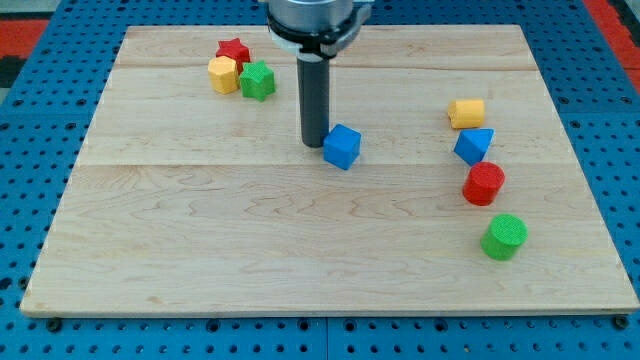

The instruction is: Place the blue cube towards the top left of the yellow heart

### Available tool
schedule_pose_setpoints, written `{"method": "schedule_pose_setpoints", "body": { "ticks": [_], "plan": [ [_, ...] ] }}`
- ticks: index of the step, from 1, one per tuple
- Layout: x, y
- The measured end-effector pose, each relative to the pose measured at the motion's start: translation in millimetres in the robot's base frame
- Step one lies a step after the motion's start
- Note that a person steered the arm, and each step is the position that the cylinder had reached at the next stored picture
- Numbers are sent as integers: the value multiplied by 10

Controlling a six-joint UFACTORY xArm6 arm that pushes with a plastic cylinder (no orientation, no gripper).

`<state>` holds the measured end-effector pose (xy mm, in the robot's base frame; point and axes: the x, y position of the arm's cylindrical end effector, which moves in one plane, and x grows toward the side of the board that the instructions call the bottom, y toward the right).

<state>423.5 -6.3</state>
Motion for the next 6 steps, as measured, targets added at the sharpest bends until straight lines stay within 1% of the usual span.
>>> {"method": "schedule_pose_setpoints", "body": {
  "ticks": [1,2,3,4,5,6],
  "plan": [
    [357,-211],
    [326,192],
    [-185,462],
    [-594,564],
    [-870,676],
    [-883,559]
  ]
}}
